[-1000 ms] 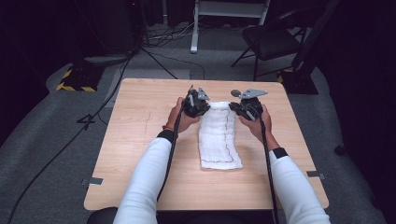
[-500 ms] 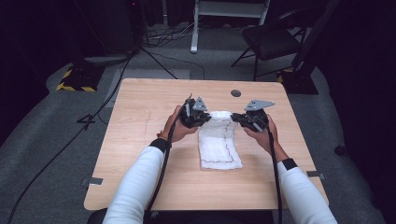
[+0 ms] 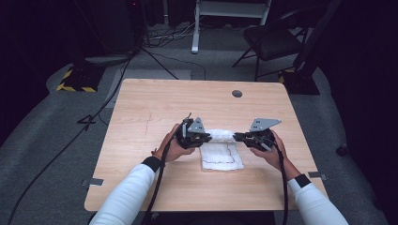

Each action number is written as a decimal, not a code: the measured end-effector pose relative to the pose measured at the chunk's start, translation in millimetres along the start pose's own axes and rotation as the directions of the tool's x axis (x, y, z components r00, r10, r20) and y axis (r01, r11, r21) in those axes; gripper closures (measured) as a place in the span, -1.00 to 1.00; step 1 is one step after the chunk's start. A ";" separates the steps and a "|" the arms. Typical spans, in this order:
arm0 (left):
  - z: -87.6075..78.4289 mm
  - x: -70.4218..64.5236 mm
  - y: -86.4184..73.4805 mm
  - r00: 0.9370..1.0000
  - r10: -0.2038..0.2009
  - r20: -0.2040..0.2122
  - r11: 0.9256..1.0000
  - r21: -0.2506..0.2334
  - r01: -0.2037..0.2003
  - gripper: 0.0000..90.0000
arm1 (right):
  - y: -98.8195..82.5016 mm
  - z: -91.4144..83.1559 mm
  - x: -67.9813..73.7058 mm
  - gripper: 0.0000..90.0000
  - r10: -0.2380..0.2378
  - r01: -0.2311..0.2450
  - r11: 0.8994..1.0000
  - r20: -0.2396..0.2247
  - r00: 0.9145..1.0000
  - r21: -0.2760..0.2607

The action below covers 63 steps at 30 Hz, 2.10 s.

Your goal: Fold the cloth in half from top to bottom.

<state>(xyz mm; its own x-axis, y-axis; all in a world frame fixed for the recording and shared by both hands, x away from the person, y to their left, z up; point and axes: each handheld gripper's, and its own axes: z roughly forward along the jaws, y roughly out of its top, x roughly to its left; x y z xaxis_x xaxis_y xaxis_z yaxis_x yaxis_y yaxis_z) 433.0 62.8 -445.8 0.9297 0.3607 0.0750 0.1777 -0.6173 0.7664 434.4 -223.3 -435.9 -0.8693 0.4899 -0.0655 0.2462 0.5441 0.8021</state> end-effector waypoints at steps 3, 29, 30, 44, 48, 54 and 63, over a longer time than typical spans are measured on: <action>-1.0 -11.8 -5.2 1.000 0.013 0.008 1.000 0.004 -0.013 0.83 | -6.2 -2.9 10.1 0.90 -0.012 0.012 1.000 -0.023 1.000 0.017; -1.0 -69.1 -41.4 0.994 0.064 0.090 0.990 0.117 -0.075 0.70 | -57.4 -15.3 51.4 0.70 -0.031 0.041 0.990 -0.074 0.997 0.139; -3.5 -70.9 -42.3 0.994 0.068 0.083 0.990 0.120 -0.078 0.65 | -58.1 -18.4 51.2 0.64 -0.025 0.034 0.991 -0.071 0.997 0.132; -11.5 -49.6 -26.9 0.998 -0.047 -0.045 0.999 0.024 0.048 0.08 | -32.0 -28.1 33.9 -0.11 0.027 -0.032 0.998 0.105 0.994 0.050; 4.8 -42.2 -17.8 0.997 -0.054 -0.062 0.997 0.043 0.057 -0.10 | -27.2 -6.1 32.1 -0.18 0.011 -0.024 0.993 0.112 0.994 0.115; 22.2 -41.7 -20.6 0.998 -0.028 -0.060 0.993 0.113 0.035 -0.19 | -34.0 13.9 35.6 -0.21 -0.011 -0.005 0.982 0.081 0.997 0.191; 22.9 -52.9 -28.8 0.998 -0.027 -0.055 0.989 0.145 0.034 -0.19 | -45.9 13.1 44.3 -0.03 0.011 -0.014 0.981 0.014 1.000 0.193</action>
<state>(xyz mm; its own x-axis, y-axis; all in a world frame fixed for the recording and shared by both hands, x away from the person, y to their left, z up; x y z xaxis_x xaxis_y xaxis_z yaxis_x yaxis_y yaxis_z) 386.2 45.5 -486.5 0.9054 0.4150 0.0896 0.2545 -0.6994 0.6679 390.1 -217.6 -483.4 -0.8605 0.5054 -0.0644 0.3365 0.6586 0.6731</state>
